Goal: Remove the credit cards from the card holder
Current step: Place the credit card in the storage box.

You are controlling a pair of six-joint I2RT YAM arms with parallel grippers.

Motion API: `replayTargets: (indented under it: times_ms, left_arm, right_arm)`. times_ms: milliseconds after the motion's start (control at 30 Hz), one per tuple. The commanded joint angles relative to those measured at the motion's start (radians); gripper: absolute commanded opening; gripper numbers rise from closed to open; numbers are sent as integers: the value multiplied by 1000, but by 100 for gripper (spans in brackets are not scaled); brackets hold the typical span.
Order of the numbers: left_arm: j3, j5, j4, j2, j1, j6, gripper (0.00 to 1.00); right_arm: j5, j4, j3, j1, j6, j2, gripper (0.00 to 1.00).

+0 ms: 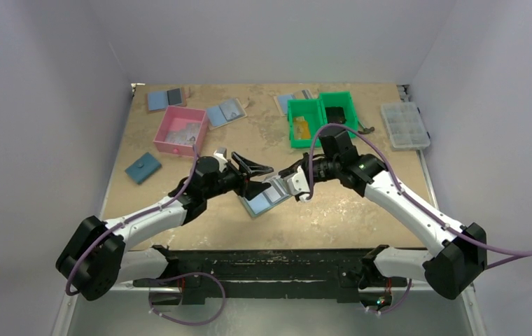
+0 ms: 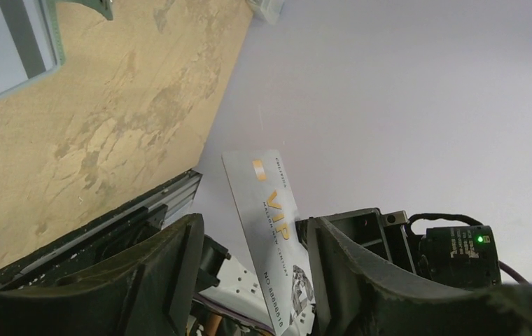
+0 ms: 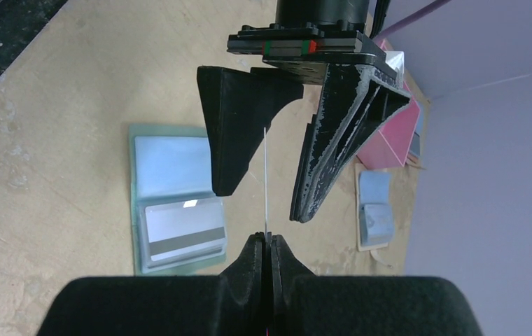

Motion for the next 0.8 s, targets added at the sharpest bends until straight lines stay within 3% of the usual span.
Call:
replayTargets:
  times_ms: [0, 133, 333, 367, 433, 500, 600, 667, 767]
  left_arm:
    - [-8, 4, 106, 6, -13, -51, 54]
    - [-13, 8, 121, 10, -17, -57, 37]
    - [-23, 7, 156, 11, -18, -55, 0]
    - [-26, 7, 169, 12, -18, -56, 0]
    - [-33, 9, 186, 15, -19, -48, 0]
    - [-40, -3, 179, 8, -16, 3, 0]
    - [1, -46, 8, -2, 15, 231, 0]
    - [17, -37, -84, -11, 65, 420, 0]
    - [35, -26, -97, -54, 132, 705, 0]
  right_arm:
    - [24, 60, -17, 11, 22, -10, 0]
    - [23, 69, -32, 13, 25, -16, 0]
    - [-4, 69, -69, 15, 15, -33, 0]
    - [-13, 66, -73, 16, 13, -36, 1]
    - [-35, 52, -78, 15, 13, -41, 13]
    - [-67, 51, -68, 13, 83, -44, 36]
    - [-92, 21, -39, 7, 207, -48, 64]
    - [-151, 3, -23, -16, 296, -53, 75]
    - [-246, -79, -6, -70, 369, -58, 80]
